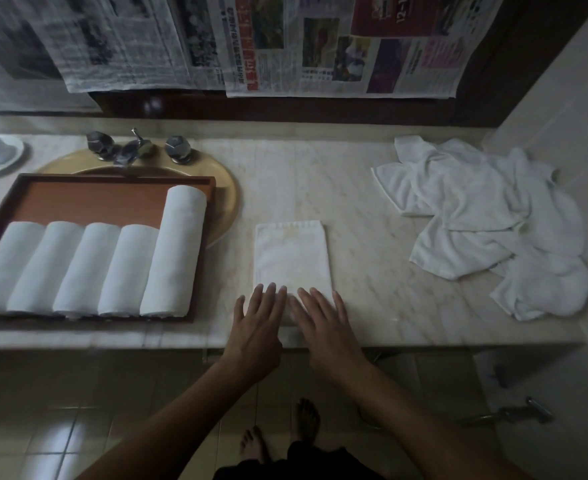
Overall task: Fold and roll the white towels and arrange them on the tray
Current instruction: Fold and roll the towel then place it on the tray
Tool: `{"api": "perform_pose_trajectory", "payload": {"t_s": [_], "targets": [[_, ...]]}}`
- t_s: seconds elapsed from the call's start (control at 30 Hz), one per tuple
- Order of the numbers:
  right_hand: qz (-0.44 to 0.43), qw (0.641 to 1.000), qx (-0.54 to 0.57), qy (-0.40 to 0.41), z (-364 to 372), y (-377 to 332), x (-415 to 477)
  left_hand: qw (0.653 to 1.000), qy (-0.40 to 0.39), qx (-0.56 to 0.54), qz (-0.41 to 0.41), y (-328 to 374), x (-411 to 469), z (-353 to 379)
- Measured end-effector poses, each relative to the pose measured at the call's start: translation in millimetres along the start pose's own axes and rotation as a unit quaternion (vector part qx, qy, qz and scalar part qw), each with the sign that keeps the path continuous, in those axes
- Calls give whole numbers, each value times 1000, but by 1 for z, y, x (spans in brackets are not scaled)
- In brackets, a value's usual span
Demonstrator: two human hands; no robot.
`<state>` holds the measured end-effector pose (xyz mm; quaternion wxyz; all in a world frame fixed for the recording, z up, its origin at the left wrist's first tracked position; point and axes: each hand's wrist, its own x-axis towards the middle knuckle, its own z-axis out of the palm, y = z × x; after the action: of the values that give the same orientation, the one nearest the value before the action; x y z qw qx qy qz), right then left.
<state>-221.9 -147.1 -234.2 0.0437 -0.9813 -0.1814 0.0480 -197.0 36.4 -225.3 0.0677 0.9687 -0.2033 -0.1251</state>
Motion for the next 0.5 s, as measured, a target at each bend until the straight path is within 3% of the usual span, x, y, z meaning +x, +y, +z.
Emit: {"api": "perform_pose_trajectory", "payload": {"t_s": [0.1, 0.27, 0.5], "targets": [[2, 1000, 12, -15, -7, 6, 15, 1000, -11, -24, 6, -8, 6, 1], [-2, 995, 66, -79, -31, 22, 44, 987, -4, -162, 21, -28, 22, -17], [28, 967, 165, -192, -43, 31, 45, 979, -71, -186, 30, -35, 21, -17]]}}
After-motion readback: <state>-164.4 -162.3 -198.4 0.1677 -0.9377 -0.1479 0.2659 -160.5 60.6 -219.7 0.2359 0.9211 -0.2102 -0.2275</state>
